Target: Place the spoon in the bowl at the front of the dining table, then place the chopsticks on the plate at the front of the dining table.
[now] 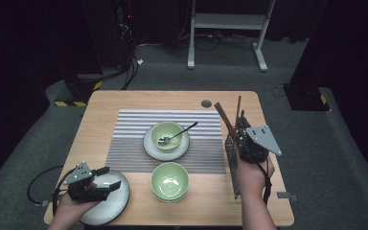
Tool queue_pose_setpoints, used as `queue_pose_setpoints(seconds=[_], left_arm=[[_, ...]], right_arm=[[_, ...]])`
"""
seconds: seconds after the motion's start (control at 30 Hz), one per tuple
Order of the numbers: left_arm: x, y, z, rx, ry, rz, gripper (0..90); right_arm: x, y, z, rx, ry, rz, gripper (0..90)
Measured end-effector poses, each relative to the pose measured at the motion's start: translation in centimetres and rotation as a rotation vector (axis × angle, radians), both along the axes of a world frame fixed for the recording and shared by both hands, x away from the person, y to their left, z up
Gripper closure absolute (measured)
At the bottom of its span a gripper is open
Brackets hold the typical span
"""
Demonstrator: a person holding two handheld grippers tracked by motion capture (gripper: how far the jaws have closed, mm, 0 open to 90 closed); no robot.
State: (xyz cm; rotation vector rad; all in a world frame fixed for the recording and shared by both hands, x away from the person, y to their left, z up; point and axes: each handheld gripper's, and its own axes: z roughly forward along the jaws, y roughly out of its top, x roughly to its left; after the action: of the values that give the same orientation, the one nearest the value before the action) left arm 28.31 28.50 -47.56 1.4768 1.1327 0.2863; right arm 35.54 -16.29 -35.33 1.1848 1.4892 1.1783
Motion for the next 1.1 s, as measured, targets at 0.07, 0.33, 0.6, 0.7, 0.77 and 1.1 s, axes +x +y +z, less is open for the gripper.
queue_pose_setpoints(seconds=[0.07, 0.33, 0.6, 0.7, 0.77, 1.1], left_arm=[[-0.01, 0.01, -0.03, 0.008, 0.001, -0.006, 22.9], [-0.02, -0.01, 0.05, 0.010, 0.000, -0.012, 22.9], [0.03, -0.16, -0.14, 0.002, 0.008, -0.008, 22.9], [0.05, -0.16, -0.21, 0.001, 0.007, -0.009, 22.9], [0.09, -0.15, -0.25, 0.004, 0.006, -0.009, 23.0], [0.02, 0.37, -0.36, -0.010, 0.009, -0.004, 23.2]], right_arm=[[0.00, 0.01, 0.01, 0.000, -0.001, 0.000, 83.0], [-0.22, 0.05, 0.23, 0.007, -0.013, 0.001, 83.0], [-0.48, -0.22, 0.34, 0.008, -0.019, -0.004, 83.0], [-0.54, -0.35, 0.35, 0.011, -0.023, -0.005, 83.0], [-0.56, -0.41, 0.40, 0.015, -0.023, -0.006, 83.0], [-0.84, -0.54, 0.86, 0.027, -0.040, -0.011, 83.0]])
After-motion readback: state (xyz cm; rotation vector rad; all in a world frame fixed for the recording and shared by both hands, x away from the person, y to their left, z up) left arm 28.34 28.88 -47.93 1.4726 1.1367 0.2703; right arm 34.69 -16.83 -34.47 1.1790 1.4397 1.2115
